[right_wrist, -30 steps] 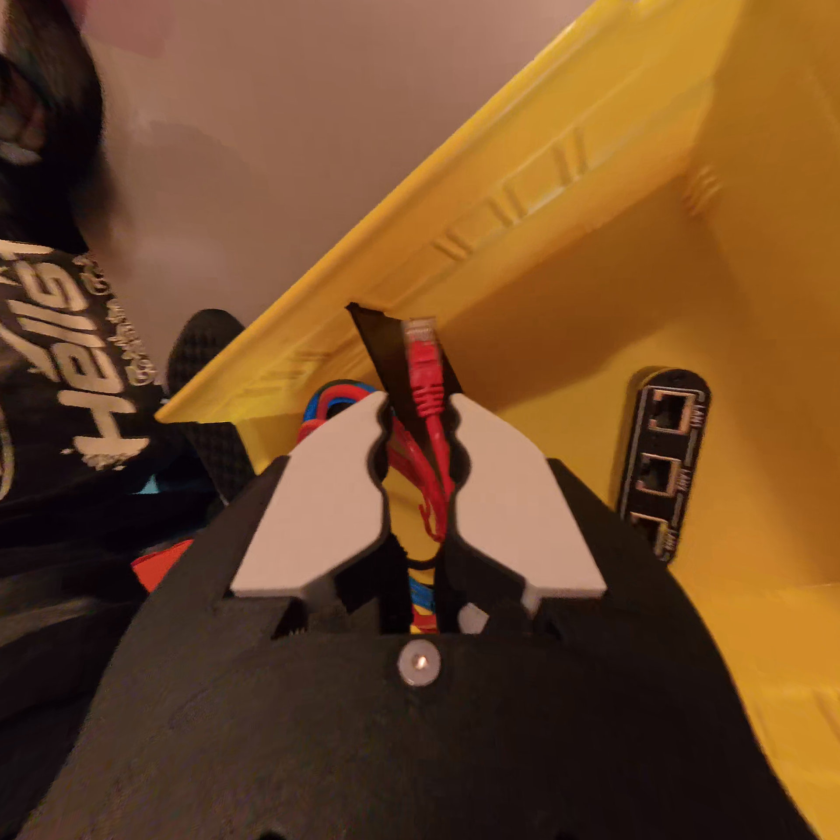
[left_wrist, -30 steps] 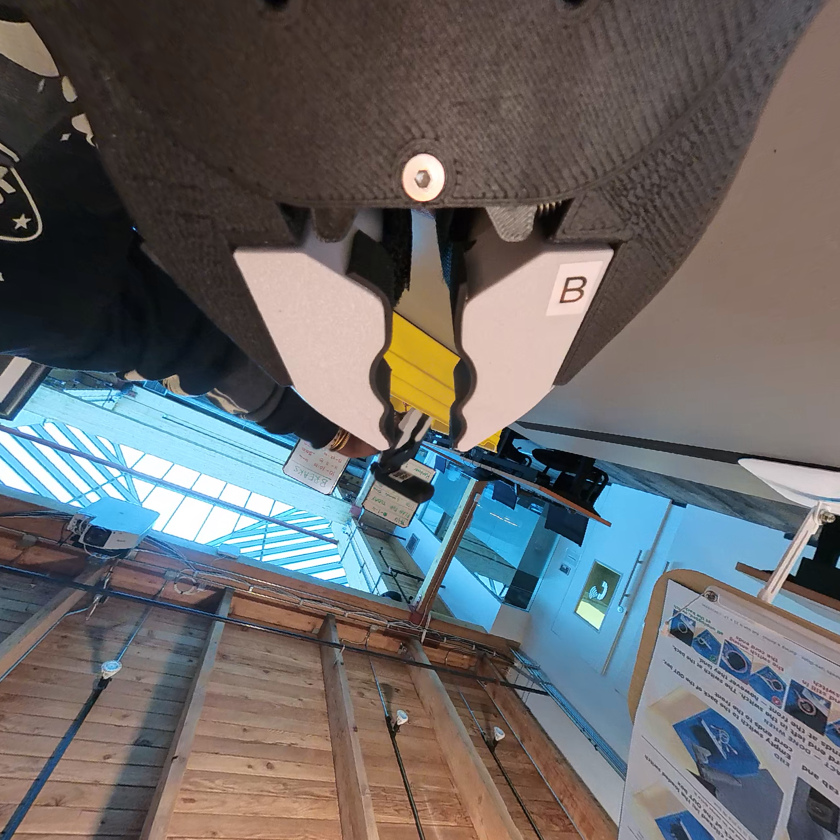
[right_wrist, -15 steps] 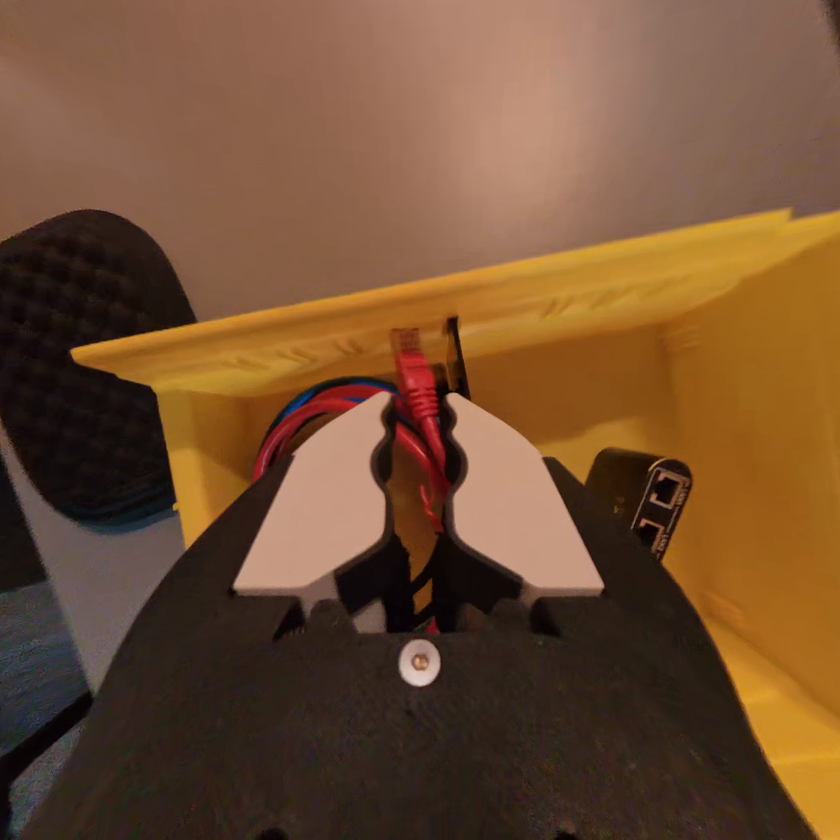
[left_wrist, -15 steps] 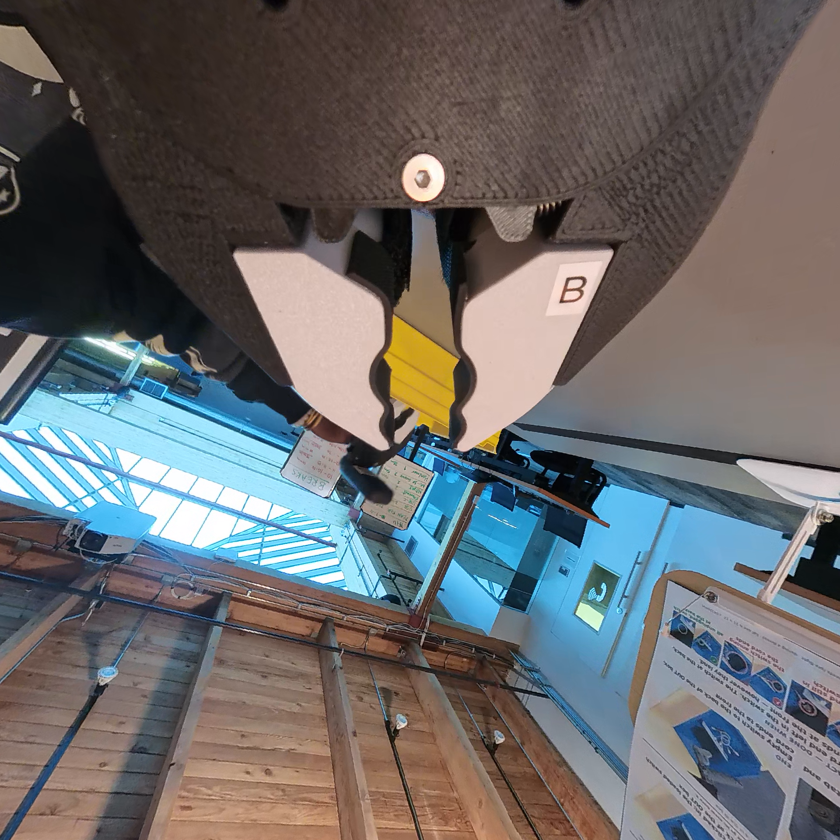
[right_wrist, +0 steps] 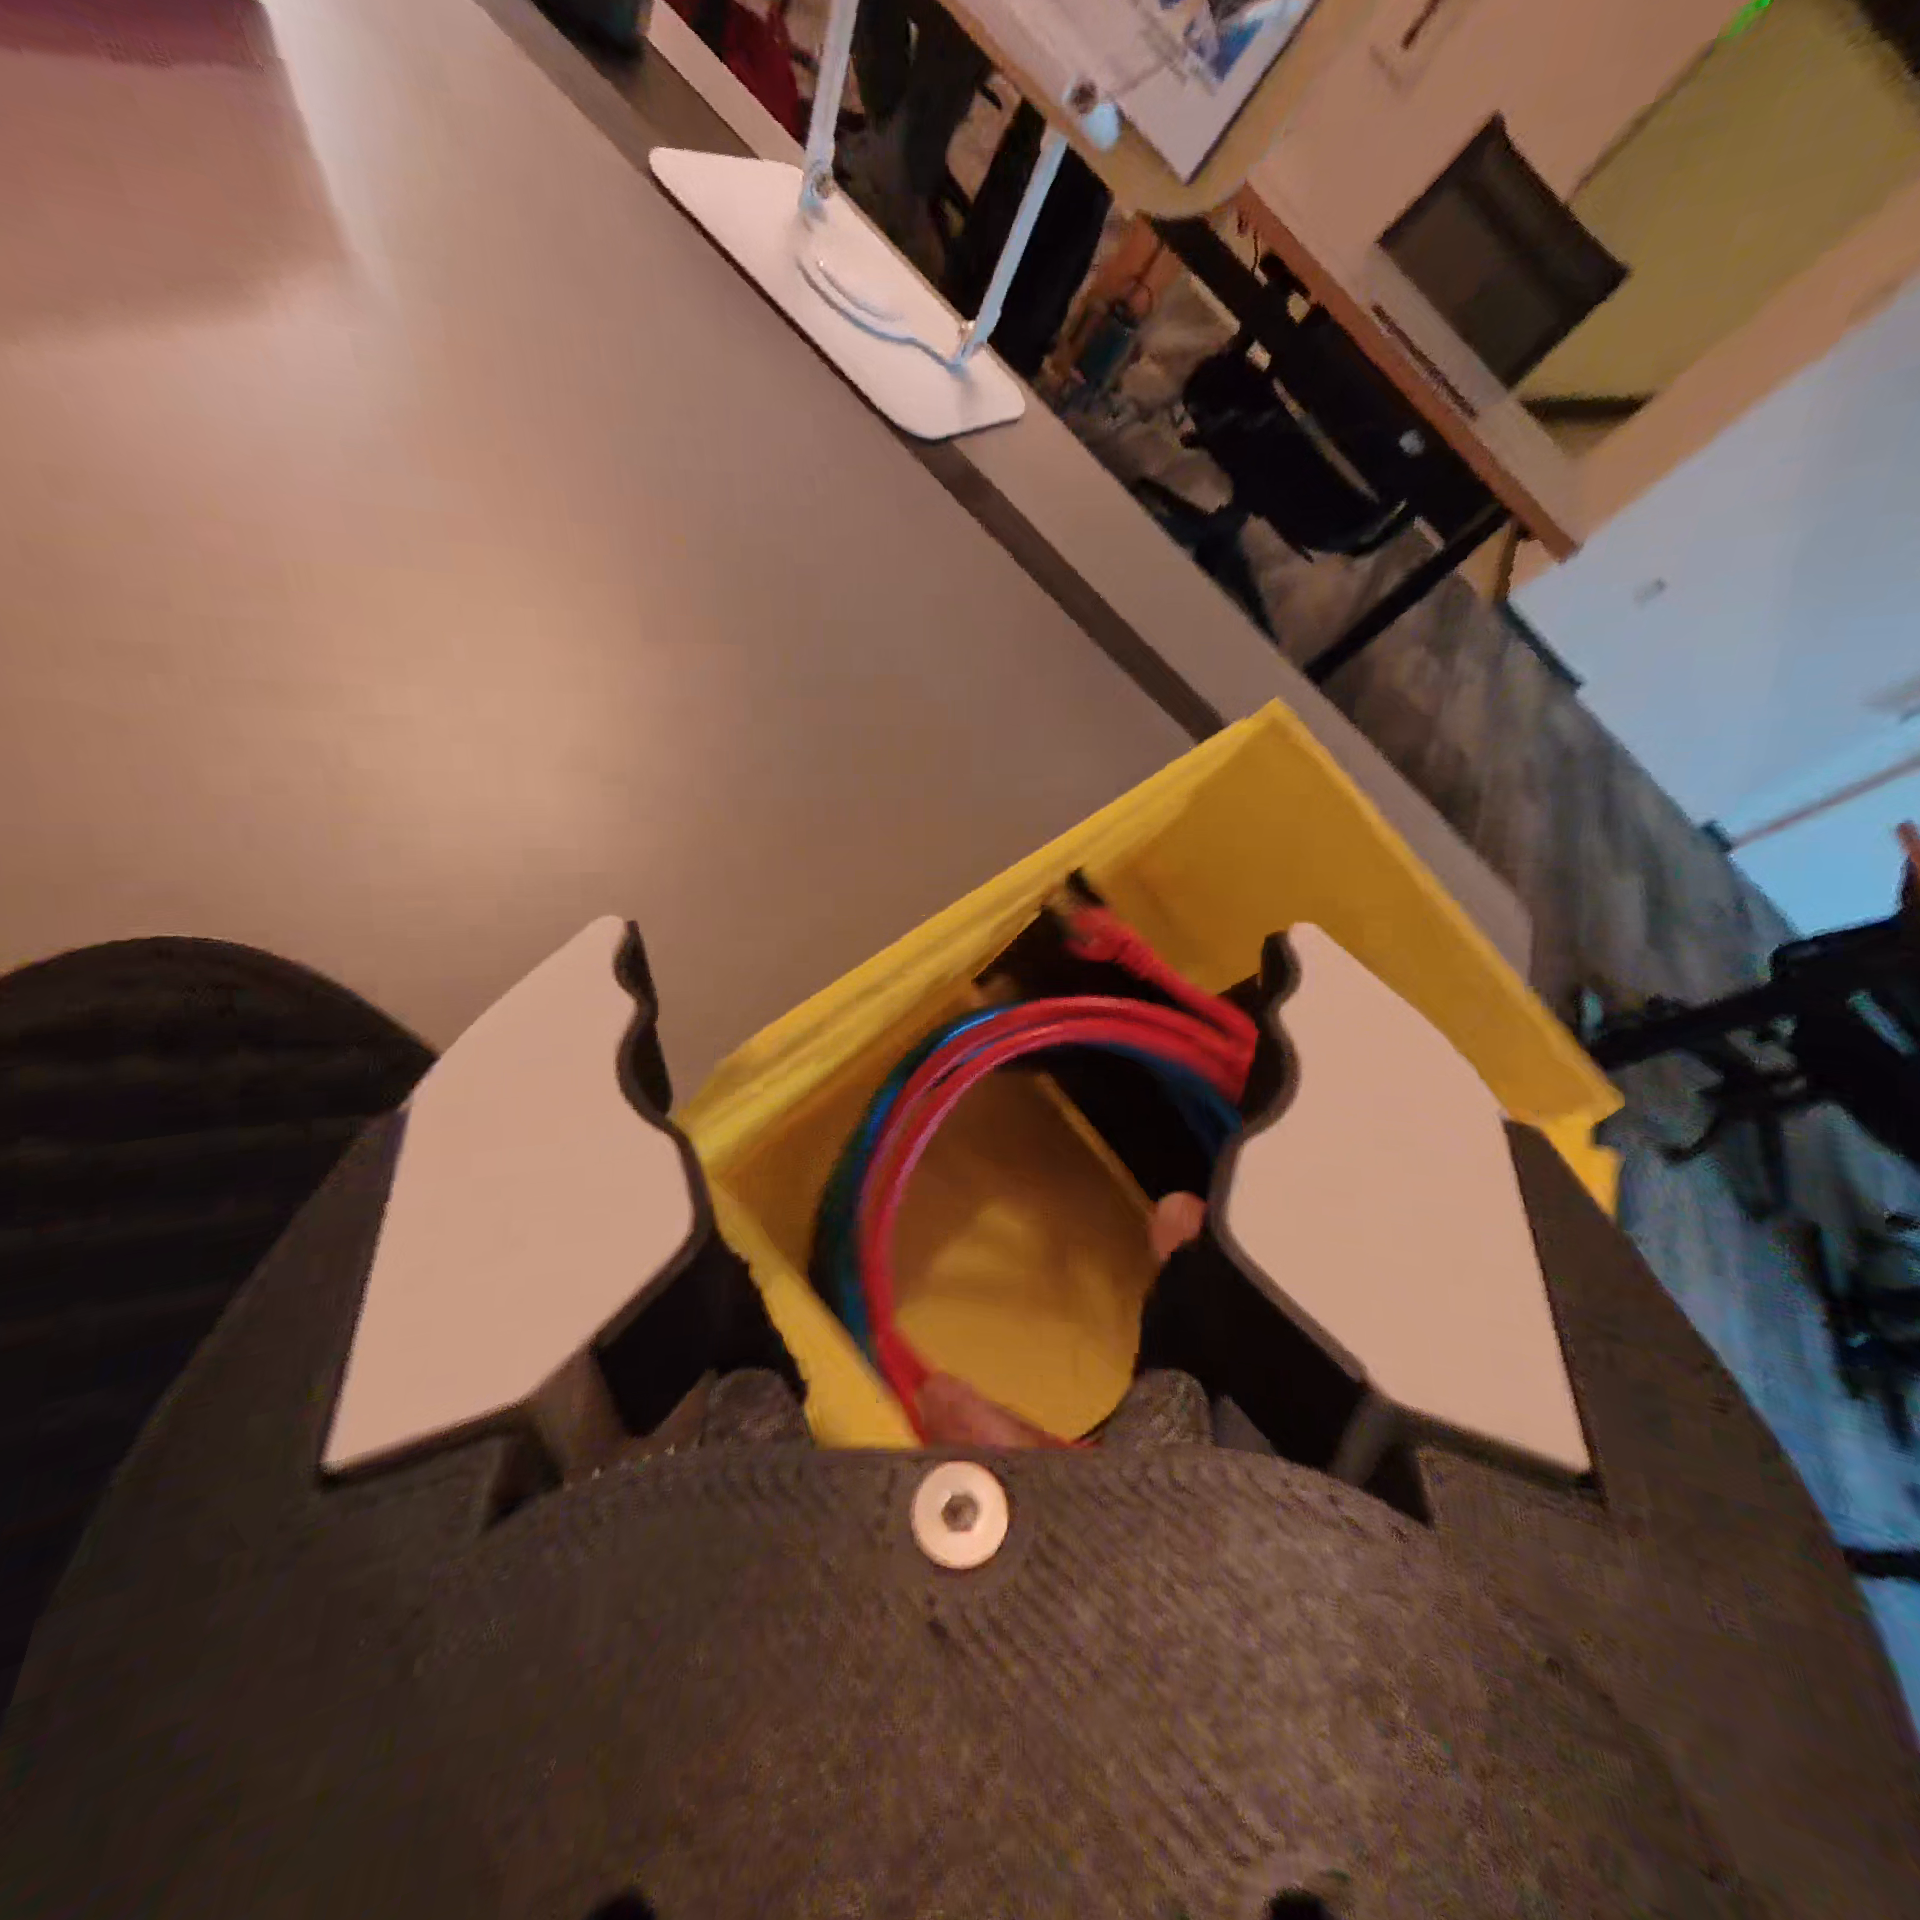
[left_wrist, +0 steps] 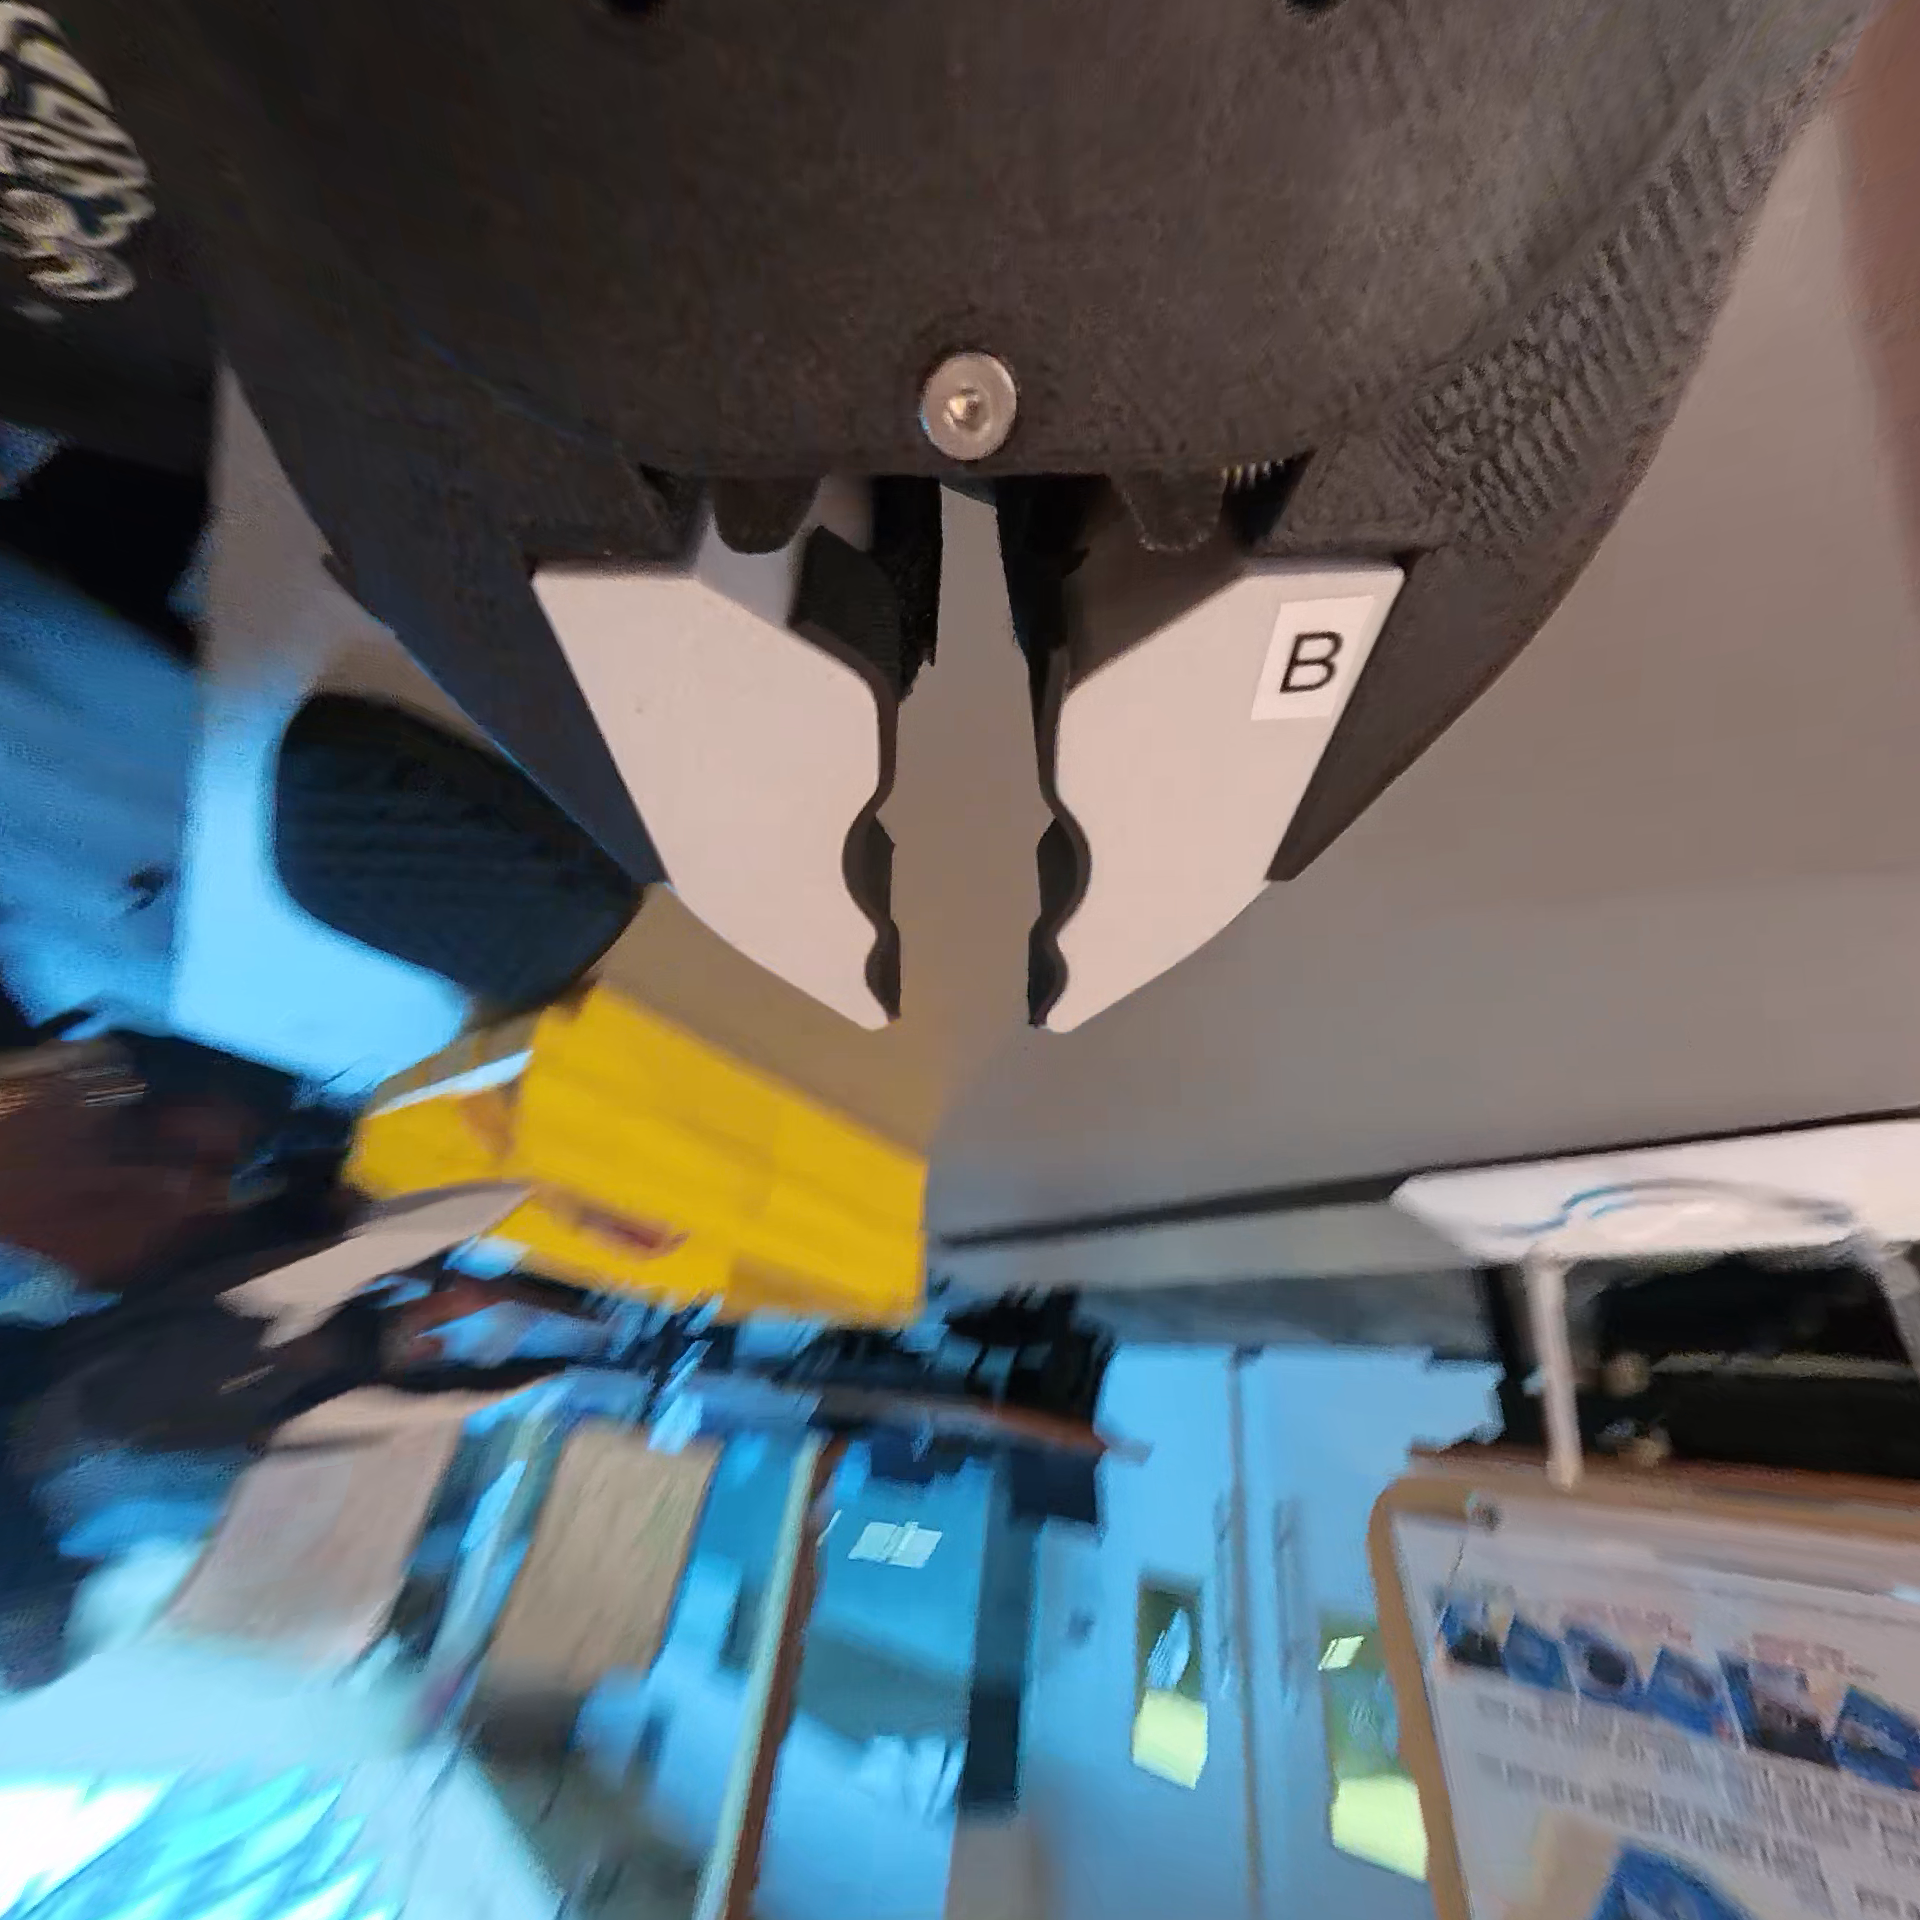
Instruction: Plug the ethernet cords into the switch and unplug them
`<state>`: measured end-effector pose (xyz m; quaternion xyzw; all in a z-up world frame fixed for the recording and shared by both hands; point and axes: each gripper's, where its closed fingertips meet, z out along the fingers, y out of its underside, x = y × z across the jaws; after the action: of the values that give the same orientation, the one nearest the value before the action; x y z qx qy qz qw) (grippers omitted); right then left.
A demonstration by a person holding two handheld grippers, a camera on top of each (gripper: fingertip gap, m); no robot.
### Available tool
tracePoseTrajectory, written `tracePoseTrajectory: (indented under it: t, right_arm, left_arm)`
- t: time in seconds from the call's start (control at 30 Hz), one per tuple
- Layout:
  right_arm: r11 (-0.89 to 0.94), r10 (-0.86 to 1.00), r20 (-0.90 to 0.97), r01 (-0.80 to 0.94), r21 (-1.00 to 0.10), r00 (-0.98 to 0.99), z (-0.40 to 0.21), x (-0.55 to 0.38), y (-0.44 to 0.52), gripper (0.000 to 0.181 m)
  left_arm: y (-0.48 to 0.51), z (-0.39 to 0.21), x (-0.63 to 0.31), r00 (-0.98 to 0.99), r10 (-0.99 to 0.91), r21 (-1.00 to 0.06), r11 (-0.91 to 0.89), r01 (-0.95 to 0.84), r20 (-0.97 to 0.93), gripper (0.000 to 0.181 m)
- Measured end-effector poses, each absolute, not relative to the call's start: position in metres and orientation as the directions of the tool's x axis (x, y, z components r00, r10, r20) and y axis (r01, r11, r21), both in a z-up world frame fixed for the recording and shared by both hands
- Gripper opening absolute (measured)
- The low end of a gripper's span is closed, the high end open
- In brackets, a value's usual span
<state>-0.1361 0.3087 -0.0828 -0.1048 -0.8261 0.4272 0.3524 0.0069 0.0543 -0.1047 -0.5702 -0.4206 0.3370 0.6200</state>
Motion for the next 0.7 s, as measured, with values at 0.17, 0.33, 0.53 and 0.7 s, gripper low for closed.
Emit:
tracePoseTrajectory:
  t: [0.17,0.33,0.53,0.7]
  right_arm:
    - [0.566,0.568,0.263,0.139,-0.813,-0.780,-0.130,-0.104,0.307,0.101]
    - [0.630,0.583,0.294,0.192,-0.753,-0.758,-0.169,-0.109,0.294,0.094]
    - [0.664,0.613,0.388,0.183,-0.725,-0.688,-0.172,-0.127,0.284,0.058]
    - [0.675,0.607,0.397,0.184,-0.714,-0.688,-0.174,-0.131,0.267,0.036]
  left_arm:
    - [0.044,-0.124,0.005,0.283,0.956,-0.969,-0.138,0.205,-0.077,0.028]
    - [0.026,-0.132,0.007,0.198,0.951,-0.916,-0.289,0.279,-0.240,0.034]
    - [0.014,-0.134,0.007,0.163,0.938,-0.887,-0.344,0.308,-0.307,0.040]
    - [0.016,-0.130,0.009,0.180,0.936,-0.892,-0.345,0.292,-0.303,0.044]
